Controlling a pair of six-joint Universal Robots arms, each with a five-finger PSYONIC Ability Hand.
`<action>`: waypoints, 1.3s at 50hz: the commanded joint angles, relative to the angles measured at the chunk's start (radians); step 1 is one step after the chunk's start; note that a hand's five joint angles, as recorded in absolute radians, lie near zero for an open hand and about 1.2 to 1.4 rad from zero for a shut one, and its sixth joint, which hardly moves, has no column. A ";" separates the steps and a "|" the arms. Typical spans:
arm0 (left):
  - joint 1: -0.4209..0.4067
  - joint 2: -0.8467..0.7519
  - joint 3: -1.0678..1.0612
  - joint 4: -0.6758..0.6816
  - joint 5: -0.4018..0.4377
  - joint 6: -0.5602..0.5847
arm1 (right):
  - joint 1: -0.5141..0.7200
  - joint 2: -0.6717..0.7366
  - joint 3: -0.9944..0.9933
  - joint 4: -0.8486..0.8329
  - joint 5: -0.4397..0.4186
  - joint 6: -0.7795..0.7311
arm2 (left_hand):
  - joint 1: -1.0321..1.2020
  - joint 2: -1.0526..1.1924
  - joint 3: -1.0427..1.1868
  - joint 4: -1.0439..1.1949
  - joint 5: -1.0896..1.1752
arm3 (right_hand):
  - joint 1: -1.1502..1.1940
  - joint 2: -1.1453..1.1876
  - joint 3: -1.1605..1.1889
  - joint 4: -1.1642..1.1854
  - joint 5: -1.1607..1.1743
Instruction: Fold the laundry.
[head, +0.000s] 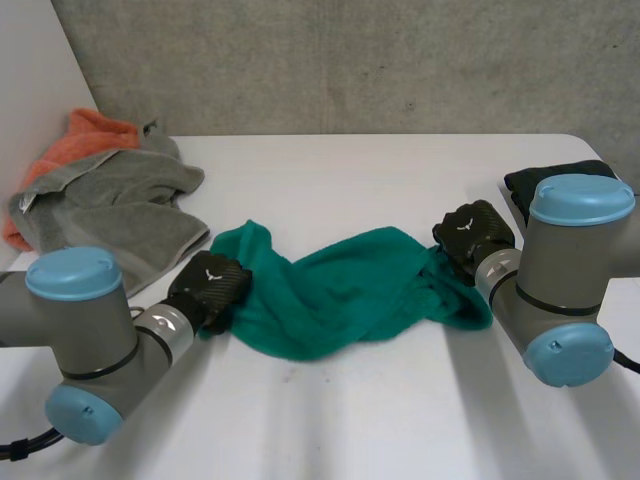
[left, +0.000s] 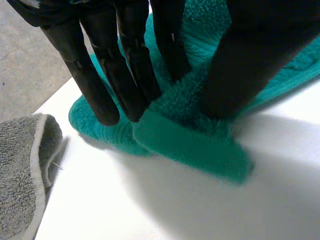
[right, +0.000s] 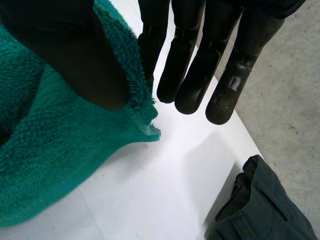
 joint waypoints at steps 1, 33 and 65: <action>-0.017 0.032 0.005 0.000 -0.040 0.000 | -0.006 -0.004 0.003 0.003 0.003 -0.001 | 0.345 0.329 0.333 0.327 0.347 | 0.403 0.222 0.215 0.207 0.229; 0.024 0.329 0.003 -0.186 -0.160 -0.034 | -0.179 -0.198 0.010 0.373 -0.259 0.269 | 0.345 0.329 0.333 0.327 0.347 | -0.371 -0.552 -0.559 -0.567 -0.545; 0.016 0.367 0.011 -0.241 -0.160 -0.034 | -0.182 0.216 -0.523 0.684 -0.425 0.500 | 0.345 0.329 0.333 0.327 0.347 | -0.747 -0.928 -0.936 -0.943 -0.921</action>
